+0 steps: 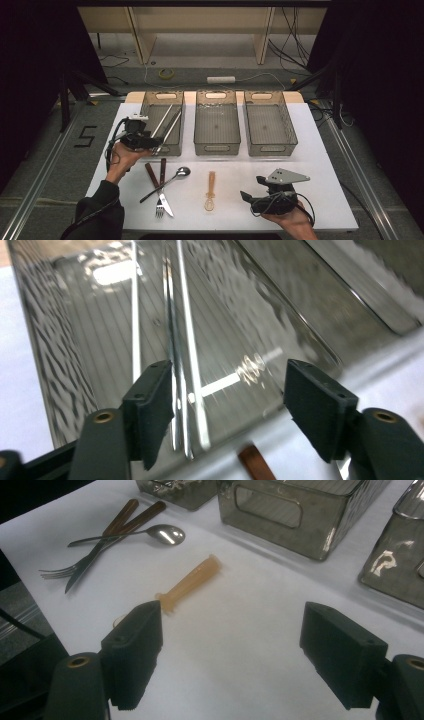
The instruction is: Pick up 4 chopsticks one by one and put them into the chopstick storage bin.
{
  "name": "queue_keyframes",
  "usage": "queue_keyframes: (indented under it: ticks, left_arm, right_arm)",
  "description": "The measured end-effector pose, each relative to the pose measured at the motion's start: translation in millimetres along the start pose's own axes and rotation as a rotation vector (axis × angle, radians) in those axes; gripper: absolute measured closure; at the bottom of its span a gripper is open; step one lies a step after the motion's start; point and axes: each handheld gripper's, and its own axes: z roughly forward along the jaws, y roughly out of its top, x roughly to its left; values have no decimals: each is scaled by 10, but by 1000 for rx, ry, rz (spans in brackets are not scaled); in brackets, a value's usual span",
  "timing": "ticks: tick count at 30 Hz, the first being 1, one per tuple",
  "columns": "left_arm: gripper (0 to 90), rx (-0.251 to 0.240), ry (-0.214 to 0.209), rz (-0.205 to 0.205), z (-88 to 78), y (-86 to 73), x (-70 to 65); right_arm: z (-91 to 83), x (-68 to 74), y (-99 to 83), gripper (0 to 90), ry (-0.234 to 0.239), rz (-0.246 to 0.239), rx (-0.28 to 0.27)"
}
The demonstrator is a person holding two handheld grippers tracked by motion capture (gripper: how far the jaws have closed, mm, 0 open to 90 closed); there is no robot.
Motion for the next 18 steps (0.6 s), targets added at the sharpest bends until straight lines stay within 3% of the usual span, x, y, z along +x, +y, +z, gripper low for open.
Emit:
queue_keyframes:
  ticks: [2, 6, 15, 18]
  left_arm:
    - [310, -5, -17, -5, -69, -50, -27]
    - [277, 21, -36, 40, -137, -170, -122]
    - [233, 70, -69, 112, -111, -321, -363]
    - [220, 78, -59, 154, -112, -352, -443]
  right_arm:
    - [-6, 3, -3, 261, -11, 1, -16]
    - [-13, 5, -14, 261, -13, 5, -34]
    - [0, 25, -22, 261, -7, 4, -33]
    - [0, 24, -23, 261, -4, 7, -32]
